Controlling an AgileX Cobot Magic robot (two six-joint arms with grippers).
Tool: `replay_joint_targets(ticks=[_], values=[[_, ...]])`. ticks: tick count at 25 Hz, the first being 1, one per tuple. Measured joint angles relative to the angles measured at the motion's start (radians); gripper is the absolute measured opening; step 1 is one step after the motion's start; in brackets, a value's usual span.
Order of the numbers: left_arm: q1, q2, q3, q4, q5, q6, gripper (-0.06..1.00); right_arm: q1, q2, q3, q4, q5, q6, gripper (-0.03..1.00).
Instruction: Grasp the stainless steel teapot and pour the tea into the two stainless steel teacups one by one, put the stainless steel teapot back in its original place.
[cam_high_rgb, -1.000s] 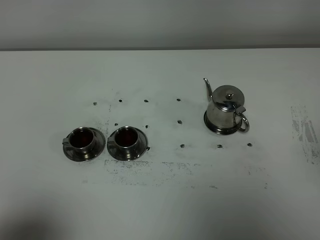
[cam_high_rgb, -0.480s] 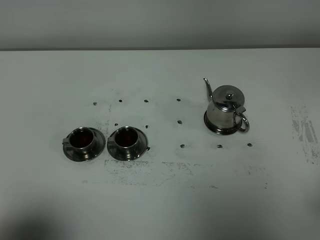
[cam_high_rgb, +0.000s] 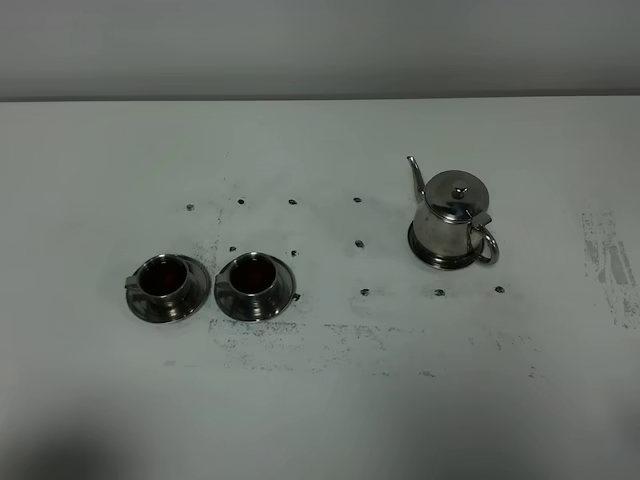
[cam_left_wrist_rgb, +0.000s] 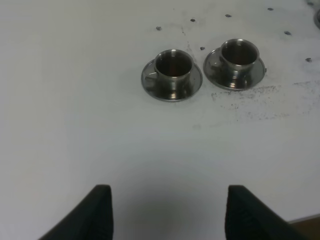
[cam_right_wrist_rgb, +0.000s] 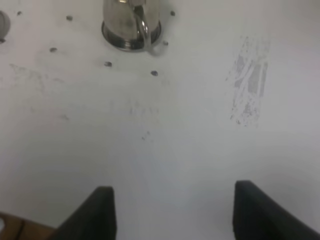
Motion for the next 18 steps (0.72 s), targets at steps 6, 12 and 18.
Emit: replay_joint_targets(ticks=[6, 12, 18], values=[[0.0, 0.0, 0.0, 0.0, 0.0, 0.0, 0.48, 0.0, -0.084, 0.018, -0.008, 0.003, 0.009, 0.5], [0.0, 0.0, 0.0, 0.0, 0.0, 0.0, 0.48, 0.0, -0.179, 0.018, -0.028, 0.003, 0.028, 0.5], [0.0, 0.0, 0.0, 0.0, 0.0, 0.0, 0.48, 0.0, -0.181, 0.018, -0.031, 0.003, 0.03, 0.5]])
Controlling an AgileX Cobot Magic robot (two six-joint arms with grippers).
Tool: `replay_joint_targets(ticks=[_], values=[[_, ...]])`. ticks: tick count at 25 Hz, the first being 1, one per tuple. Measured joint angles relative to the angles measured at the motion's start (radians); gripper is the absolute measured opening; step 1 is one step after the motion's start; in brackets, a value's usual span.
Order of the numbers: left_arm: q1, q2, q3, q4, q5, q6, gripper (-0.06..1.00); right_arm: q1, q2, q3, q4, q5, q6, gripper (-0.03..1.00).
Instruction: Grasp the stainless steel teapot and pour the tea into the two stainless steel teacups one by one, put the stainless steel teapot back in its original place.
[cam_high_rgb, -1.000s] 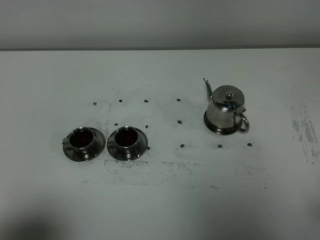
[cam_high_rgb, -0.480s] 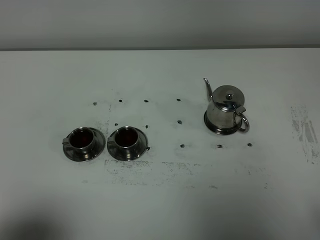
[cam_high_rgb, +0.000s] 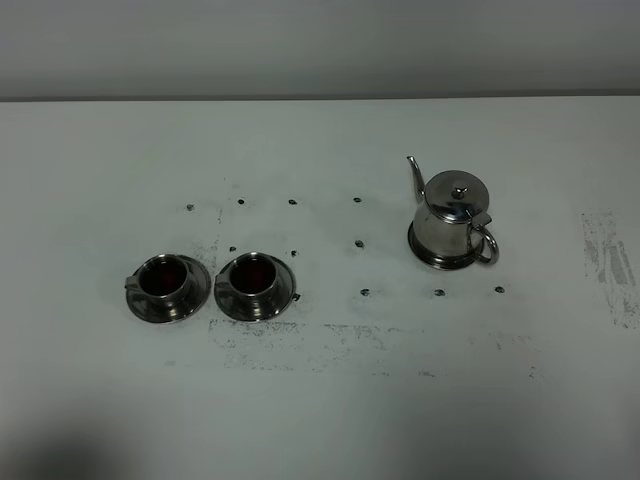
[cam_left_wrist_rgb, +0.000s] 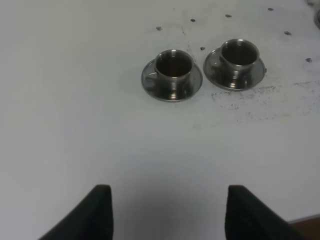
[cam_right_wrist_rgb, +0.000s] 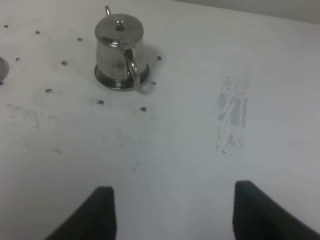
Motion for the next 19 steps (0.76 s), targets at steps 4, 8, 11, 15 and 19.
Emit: replay_joint_targets(ticks=[4, 8, 11, 15, 19], values=[[0.0, 0.0, 0.0, 0.0, 0.0, 0.0, 0.48, 0.0, 0.0, 0.0, 0.0, 0.0, 0.0, 0.5], [0.0, 0.0, 0.0, 0.0, 0.0, 0.0, 0.48, 0.0, 0.0, 0.0, 0.0, 0.0, 0.003, 0.5], [0.0, 0.0, 0.0, 0.0, 0.0, 0.0, 0.48, 0.0, 0.0, 0.0, 0.0, 0.0, 0.004, 0.5], [0.0, 0.0, 0.0, 0.0, 0.0, 0.0, 0.48, 0.0, 0.0, 0.0, 0.0, 0.0, 0.004, 0.5], [0.0, 0.0, 0.0, 0.0, 0.0, 0.0, 0.48, 0.0, 0.0, 0.0, 0.0, 0.0, 0.004, 0.5]])
